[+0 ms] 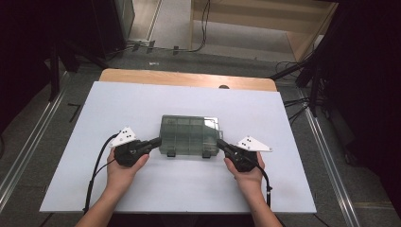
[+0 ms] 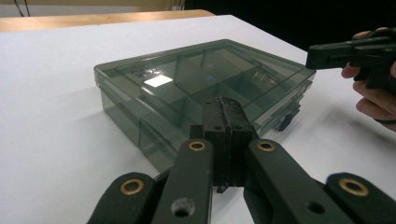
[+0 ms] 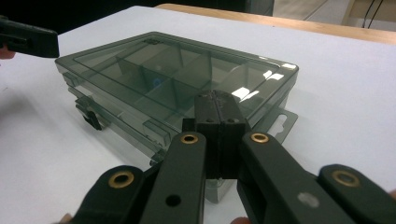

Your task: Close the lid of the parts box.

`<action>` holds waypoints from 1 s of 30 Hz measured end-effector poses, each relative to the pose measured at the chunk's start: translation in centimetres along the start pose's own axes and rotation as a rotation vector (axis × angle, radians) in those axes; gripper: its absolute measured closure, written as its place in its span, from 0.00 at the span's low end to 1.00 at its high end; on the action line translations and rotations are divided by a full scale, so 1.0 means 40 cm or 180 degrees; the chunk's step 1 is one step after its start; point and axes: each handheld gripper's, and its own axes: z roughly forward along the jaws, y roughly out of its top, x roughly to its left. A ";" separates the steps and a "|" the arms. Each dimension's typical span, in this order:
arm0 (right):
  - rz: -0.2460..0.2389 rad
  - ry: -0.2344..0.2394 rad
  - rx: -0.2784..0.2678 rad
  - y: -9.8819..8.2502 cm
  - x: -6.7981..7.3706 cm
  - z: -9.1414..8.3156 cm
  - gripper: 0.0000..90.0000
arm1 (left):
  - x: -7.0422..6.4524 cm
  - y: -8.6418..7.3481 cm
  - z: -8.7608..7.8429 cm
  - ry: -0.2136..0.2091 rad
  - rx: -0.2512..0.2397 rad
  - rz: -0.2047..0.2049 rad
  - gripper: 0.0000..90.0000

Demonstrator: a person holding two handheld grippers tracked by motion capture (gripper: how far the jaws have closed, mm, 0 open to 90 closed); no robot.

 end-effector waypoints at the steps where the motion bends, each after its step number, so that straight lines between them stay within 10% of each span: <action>1: 0.0005 0.0007 0.0013 -0.001 -0.001 0.001 0.98 | 0.001 -0.002 0.001 -0.0003 0.0008 -0.0003 1.00; 30: -0.0056 -0.0044 0.0047 -0.028 0.009 0.015 0.98 | 0.002 -0.026 0.016 0.0013 0.0067 -0.0062 1.00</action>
